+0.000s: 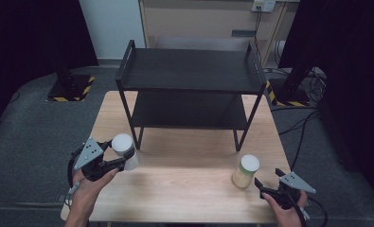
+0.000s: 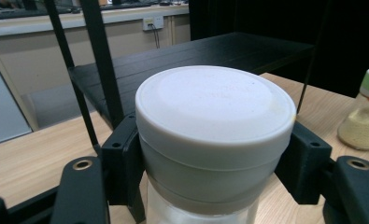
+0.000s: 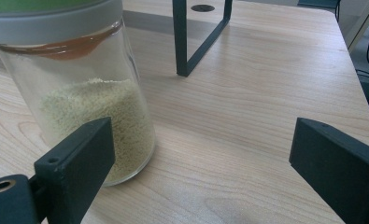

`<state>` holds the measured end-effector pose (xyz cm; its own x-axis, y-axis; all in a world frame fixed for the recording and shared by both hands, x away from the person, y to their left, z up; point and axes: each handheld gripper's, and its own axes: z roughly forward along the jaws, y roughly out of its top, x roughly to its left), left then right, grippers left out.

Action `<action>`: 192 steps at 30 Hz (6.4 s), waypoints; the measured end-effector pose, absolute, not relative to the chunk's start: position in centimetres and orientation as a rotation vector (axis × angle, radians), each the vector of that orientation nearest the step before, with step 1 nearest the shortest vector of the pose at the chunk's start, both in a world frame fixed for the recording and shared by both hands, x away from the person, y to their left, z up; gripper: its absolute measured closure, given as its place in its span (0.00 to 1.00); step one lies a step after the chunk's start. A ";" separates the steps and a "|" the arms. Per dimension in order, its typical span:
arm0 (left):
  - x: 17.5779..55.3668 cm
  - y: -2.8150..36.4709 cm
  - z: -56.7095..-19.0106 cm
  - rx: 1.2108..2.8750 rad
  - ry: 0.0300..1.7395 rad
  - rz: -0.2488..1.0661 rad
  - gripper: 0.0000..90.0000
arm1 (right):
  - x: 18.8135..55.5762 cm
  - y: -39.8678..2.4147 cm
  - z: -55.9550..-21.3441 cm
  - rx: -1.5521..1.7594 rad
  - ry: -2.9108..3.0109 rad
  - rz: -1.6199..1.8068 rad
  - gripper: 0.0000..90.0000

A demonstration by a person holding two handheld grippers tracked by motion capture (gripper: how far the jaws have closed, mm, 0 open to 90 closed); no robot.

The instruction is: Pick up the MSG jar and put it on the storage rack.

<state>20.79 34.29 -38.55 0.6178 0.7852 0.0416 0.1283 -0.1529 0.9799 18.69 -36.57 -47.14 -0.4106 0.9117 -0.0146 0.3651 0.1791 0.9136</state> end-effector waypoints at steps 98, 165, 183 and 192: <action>34.1 29.0 -14.6 1.602 0.506 0.545 0.36 | 18.3 -37.8 -47.2 1.254 1.850 1.216 0.08; 38.9 27.6 -15.5 1.644 0.641 0.539 0.18 | 18.6 -37.5 -47.1 1.222 1.890 1.224 0.07; 32.2 30.1 -16.1 1.629 0.642 0.692 0.01 | 18.6 -37.3 -46.9 1.217 1.895 1.224 0.06; 28.0 31.1 -19.2 1.609 0.667 0.786 0.02 | 18.6 -37.5 -46.9 1.219 1.895 1.224 0.06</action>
